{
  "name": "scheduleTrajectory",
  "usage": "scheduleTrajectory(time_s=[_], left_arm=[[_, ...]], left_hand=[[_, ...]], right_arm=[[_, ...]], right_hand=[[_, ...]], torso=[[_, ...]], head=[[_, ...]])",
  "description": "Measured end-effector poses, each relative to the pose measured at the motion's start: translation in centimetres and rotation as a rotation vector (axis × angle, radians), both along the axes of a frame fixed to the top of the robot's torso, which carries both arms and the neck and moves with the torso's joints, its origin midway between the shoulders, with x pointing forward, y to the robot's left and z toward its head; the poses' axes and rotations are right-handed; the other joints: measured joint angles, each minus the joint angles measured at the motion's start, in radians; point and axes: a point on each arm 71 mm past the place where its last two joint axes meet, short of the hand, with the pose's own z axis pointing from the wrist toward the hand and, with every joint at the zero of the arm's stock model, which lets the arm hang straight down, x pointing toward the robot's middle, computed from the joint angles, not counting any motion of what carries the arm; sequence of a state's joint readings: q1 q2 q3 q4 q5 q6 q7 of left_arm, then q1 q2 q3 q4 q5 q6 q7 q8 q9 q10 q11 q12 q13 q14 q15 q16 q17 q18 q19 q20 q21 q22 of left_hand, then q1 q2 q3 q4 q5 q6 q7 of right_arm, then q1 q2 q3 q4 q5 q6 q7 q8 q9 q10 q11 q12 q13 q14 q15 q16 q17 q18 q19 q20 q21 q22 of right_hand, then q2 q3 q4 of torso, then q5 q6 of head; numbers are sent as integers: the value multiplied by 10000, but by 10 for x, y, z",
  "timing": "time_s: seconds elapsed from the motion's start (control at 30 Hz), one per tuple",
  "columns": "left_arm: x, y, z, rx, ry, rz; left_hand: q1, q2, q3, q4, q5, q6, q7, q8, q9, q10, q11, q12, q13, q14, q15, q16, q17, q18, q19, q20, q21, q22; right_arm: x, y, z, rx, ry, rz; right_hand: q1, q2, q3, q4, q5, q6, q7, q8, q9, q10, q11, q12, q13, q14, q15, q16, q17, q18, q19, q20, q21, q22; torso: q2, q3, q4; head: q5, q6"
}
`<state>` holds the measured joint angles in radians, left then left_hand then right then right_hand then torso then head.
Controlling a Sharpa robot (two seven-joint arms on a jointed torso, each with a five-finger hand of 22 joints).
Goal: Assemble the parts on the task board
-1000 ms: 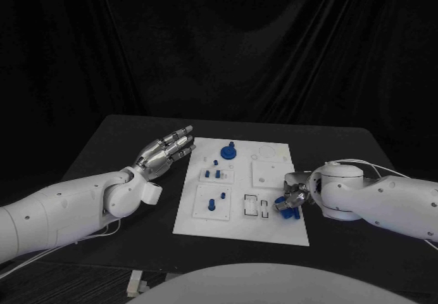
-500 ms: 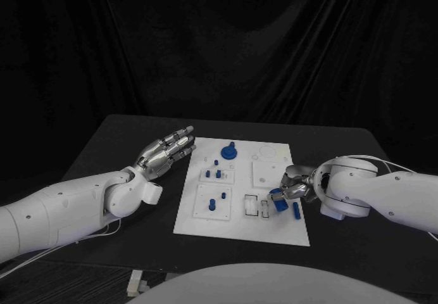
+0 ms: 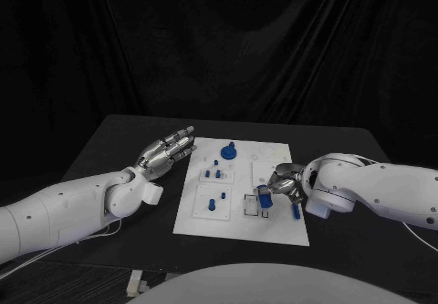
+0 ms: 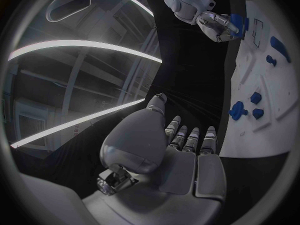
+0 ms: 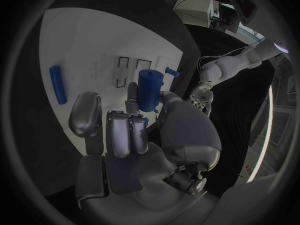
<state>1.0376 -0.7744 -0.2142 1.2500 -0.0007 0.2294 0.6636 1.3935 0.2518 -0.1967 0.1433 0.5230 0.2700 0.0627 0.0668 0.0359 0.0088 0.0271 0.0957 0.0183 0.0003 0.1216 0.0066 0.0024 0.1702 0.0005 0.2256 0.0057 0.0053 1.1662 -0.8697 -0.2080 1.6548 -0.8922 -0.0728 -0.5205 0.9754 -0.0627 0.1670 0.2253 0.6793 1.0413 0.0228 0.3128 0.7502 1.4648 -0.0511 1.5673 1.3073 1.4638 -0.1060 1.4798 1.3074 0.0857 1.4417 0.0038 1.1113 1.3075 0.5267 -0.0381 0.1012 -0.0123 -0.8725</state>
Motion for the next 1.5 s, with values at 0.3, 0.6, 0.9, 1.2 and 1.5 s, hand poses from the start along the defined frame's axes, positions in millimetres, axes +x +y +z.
scheduleTrajectory(time_s=[0.3,0.6,0.9,1.2,1.5], left_arm=[[0,-1,0,-7,14,-31],[0,-3,0,-15,25,-62],[0,-5,-1,-28,37,-103],[1,-4,-1,-23,57,-123],[0,-6,-1,-30,91,-171]], left_hand=[[40,40,0,0,0,0,-1,0,0,0,0,0,0,0,0,0,1,0,0,0,0,-1],[40,40,0,0,0,0,0,0,0,0,0,0,0,0,-1,0,2,0,0,0,0,-2],[40,40,0,0,0,0,0,0,0,0,0,0,0,0,0,0,3,0,0,0,0,-2],[40,40,28,-28,37,0,-1,0,0,0,0,0,0,0,0,0,4,0,37,37,0,-3],[40,40,28,-28,37,-1,-1,0,0,0,0,0,0,0,0,0,4,0,37,37,0,-3]], right_arm=[[-2,11,-16,3,533,-8],[-4,15,-25,-169,843,74],[-3,18,-27,-204,921,152],[-4,20,-29,-231,990,194],[-3,20,-30,-263,1005,182]], right_hand=[[-270,-19,349,-296,-890,-40,40,-52,7,1,-1,0,0,0,0,0,0,-1,-36,36,-96,-1],[-445,74,331,-278,-1341,-56,56,-138,9,19,21,0,-1,1,0,-46,-1,-1,-36,36,-195,-1],[-636,185,163,-50,-2137,-87,87,-208,-14,36,37,0,7,2,-1,-46,0,-1,-43,44,-236,-2],[-887,309,-81,246,-3134,-124,88,-333,-51,-6,79,0,7,30,26,-46,-1,0,-71,71,-251,6],[-925,271,-290,284,-3796,-123,88,-384,-61,-6,79,0,6,30,26,-46,-1,0,-70,71,-251,5]], torso=[[12,0,-15],[11,4,-7],[-2,3,-18],[-2,0,-22],[-2,0,-20]], head=[[30,0],[19,0],[49,0],[55,0],[56,0]])
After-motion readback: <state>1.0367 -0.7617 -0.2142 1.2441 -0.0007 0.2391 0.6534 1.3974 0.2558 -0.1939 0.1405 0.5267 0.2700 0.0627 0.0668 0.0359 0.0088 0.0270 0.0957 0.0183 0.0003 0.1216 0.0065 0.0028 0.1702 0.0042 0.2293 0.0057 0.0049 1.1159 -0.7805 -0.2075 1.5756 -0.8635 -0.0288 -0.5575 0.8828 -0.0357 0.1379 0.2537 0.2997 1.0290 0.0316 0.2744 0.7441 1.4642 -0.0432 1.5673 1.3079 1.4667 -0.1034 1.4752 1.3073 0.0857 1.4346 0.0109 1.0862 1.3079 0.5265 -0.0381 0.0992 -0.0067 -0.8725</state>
